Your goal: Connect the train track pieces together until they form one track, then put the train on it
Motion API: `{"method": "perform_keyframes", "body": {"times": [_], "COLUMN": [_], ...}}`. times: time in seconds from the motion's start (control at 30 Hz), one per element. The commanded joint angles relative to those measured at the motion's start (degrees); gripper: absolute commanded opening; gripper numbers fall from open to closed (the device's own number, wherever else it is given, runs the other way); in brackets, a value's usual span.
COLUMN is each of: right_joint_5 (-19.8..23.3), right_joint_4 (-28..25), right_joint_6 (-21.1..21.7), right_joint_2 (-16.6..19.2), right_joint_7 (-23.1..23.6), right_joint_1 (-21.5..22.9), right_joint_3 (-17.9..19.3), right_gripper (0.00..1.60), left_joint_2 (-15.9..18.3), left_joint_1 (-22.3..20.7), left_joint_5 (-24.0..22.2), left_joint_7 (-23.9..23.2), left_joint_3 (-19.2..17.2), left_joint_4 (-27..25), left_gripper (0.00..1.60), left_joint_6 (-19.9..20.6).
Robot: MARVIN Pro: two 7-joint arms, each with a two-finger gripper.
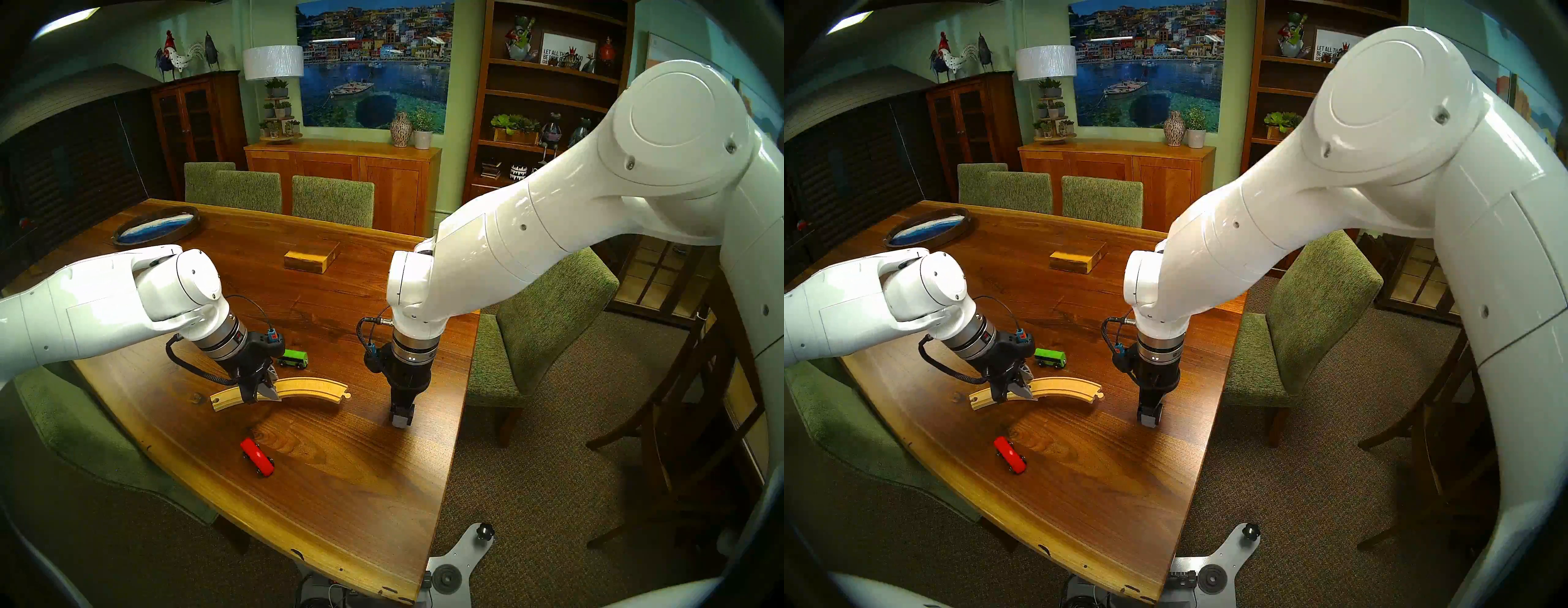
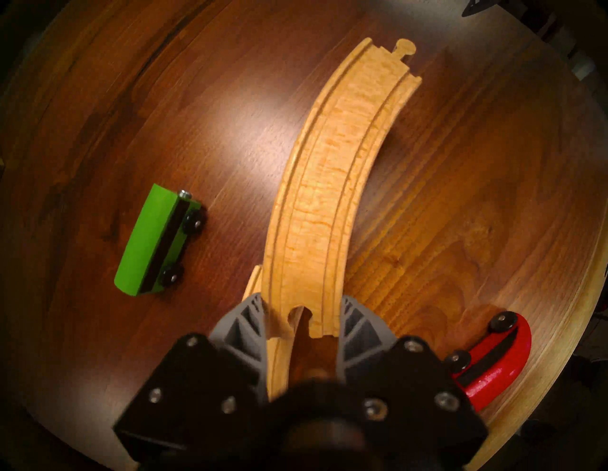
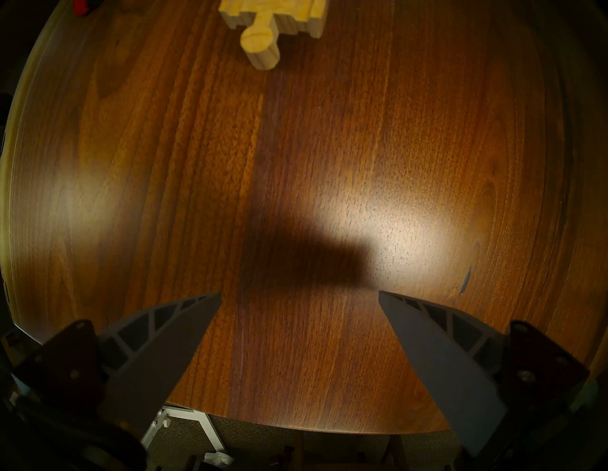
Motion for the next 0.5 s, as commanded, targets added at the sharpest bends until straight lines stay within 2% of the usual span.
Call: {"method": "perform_keyframes", "body": {"times": [0.0, 0.17, 0.2, 0.47], "right_joint_5": [0.1, 0.11, 0.11, 0.11], "right_joint_4": [0.29, 0.28, 0.28, 0.27], "right_joint_6": [0.05, 0.05, 0.05, 0.06], "right_joint_2": [0.29, 0.3, 0.3, 0.31], "right_joint_7": [0.06, 0.06, 0.06, 0.06], "right_joint_1": [1.23, 1.24, 1.24, 1.25], "right_joint_3": [0.42, 0.43, 0.43, 0.43], "right_gripper": [1.6, 1.6, 1.6, 1.6], "left_joint_2": [-3.71, -4.47, -4.6, -5.04], "left_joint_1": [-1.65, -1.67, -1.79, -1.33], "left_joint_5": [0.66, 2.54, 3.0, 5.68], "left_joint_7": [-3.85, -6.39, -7.0, -7.18], "left_joint_3": [-0.92, -0.64, -0.28, 0.07], "left_joint_4": [4.14, 6.0, 6.46, 7.37], "left_gripper": [0.0, 0.0, 0.0, 0.0], "left_joint_6": [-6.29, -10.45, -12.4, -18.21]}}
